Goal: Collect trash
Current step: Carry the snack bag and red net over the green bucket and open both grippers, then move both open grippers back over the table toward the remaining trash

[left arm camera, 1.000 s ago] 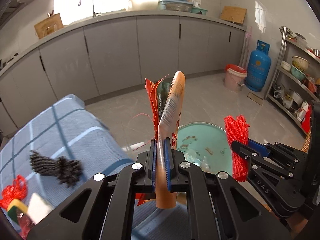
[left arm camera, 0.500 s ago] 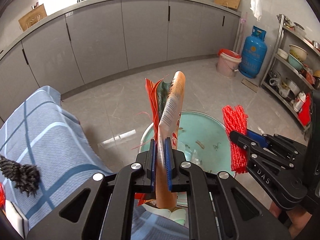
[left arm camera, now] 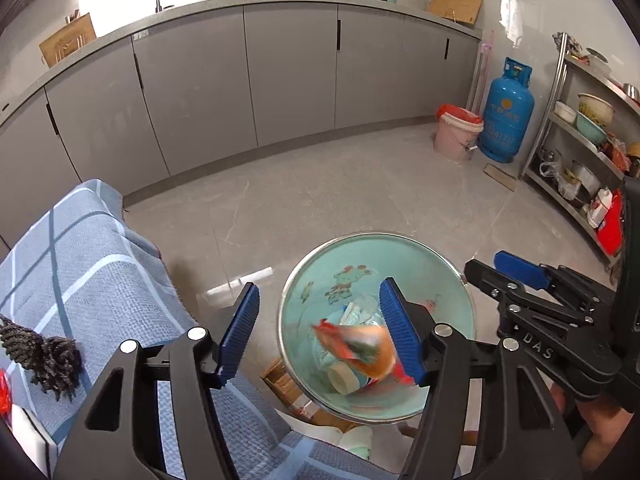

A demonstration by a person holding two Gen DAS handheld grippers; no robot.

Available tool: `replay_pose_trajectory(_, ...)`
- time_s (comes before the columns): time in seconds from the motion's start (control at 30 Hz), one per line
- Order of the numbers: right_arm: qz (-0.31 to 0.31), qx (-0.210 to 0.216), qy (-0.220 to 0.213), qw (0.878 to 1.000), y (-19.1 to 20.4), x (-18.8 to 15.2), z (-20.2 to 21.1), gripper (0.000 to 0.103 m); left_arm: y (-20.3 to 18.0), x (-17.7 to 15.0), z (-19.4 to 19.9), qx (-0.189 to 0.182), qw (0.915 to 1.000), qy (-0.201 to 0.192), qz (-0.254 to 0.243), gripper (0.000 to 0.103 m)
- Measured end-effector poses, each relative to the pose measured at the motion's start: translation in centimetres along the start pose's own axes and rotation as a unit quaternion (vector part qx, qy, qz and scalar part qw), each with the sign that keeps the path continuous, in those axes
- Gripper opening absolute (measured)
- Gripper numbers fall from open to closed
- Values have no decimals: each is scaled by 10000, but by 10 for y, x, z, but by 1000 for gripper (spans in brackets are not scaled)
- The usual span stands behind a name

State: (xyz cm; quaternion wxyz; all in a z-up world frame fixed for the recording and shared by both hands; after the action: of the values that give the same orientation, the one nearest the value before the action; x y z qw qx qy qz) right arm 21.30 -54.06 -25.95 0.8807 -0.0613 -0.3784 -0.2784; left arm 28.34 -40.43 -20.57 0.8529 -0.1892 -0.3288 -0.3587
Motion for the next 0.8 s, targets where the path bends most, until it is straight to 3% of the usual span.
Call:
replay_pose_trajectory(0.1, -33, -12, -18, 10000, -1, 0, 4, 44, 0, 1, 6, 147, 9998, -78, -77, 66)
replay_pose_trajectory(0.17, -43, -21, -25, 10000, 0, -1, 7, 44, 2, 1, 12, 237, 9996, -138, -101, 75)
replay_pose_trajectory(0.8, 188, 138, -19, 9997, 30, -18, 37, 56, 16, -4, 61, 536, 9977, -410, 3, 86)
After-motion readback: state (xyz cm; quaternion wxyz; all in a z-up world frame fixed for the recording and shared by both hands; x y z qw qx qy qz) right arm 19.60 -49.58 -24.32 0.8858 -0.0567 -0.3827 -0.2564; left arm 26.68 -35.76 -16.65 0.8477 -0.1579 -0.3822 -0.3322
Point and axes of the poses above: each gripper's, at about its wrist camera, not at the fingertips, and z roughly against the way its jaws point, y to its left, x to its top, the point moved 6 cm from there along -z, roughly the way its jaws point, and after that the axes turned 8 degrees about -x, right-handed, at the moved point
